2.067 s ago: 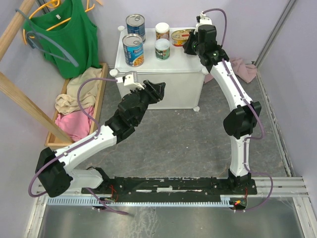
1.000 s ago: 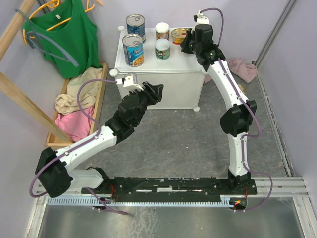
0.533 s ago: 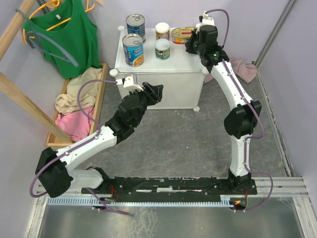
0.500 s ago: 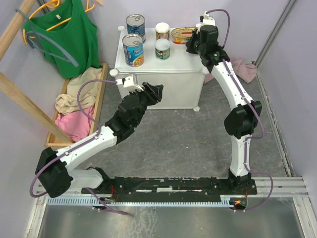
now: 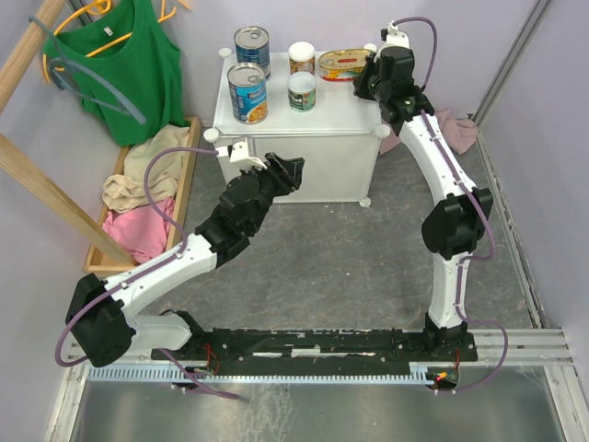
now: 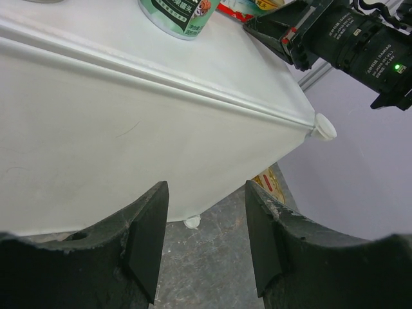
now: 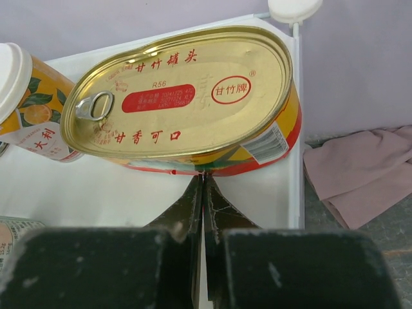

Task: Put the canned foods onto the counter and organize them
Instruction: Place the canned food on the counter.

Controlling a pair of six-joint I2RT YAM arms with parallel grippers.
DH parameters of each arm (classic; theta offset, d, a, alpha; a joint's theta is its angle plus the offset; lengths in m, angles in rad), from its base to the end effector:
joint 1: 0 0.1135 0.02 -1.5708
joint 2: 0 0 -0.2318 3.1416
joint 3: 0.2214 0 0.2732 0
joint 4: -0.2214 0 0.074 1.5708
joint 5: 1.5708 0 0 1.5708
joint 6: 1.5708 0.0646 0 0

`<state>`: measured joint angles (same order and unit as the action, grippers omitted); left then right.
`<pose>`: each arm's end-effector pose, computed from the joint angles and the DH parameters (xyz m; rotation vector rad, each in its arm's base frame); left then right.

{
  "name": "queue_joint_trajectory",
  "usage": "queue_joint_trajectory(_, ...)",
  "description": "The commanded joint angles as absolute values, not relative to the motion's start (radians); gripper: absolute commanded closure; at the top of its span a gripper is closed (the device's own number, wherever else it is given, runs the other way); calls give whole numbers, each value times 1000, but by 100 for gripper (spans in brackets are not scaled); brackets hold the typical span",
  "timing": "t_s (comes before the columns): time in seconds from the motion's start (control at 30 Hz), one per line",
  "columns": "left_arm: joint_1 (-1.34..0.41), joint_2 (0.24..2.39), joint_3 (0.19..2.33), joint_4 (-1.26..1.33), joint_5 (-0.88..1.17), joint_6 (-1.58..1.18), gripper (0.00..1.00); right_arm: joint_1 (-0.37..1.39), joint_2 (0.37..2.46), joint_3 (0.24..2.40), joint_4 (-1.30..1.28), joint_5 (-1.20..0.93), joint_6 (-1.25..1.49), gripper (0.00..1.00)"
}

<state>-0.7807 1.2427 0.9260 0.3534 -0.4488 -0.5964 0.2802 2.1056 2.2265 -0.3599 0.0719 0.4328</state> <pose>0.2679 -0.2260 0.3118 -0.2218 1.5703 -0.7453 0.5106 0.1421 0.3719 0.1911 1.8212 0.4402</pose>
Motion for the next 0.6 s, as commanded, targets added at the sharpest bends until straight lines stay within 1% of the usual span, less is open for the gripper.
queue_joint_trajectory(0.0,-778,1219,933,392,-454,-574,43,279,1993,2164,-345,67,438,95)
queue_joint_trajectory(0.1,-778,1199,930,375,-458,-577,43,280,1893,2042,-309,87,446,91)
queue_joint_trajectory(0.17,-778,1181,924,362,-460,-577,43,281,1818,1966,-303,116,452,86)
queue_joint_trajectory(0.23,-778,1163,926,342,-457,-574,43,281,1730,1880,-302,162,460,78)
queue_joint_trajectory(0.3,-778,1151,930,314,-449,-570,42,278,1638,1791,-306,217,466,64)
queue_joint_trajectory(0.4,-778,1132,925,285,-427,-569,39,269,1493,1650,-333,315,472,45)
queue_joint_trajectory(0.57,-778,1089,886,259,-373,-585,29,247,1350,1479,-413,404,459,21)
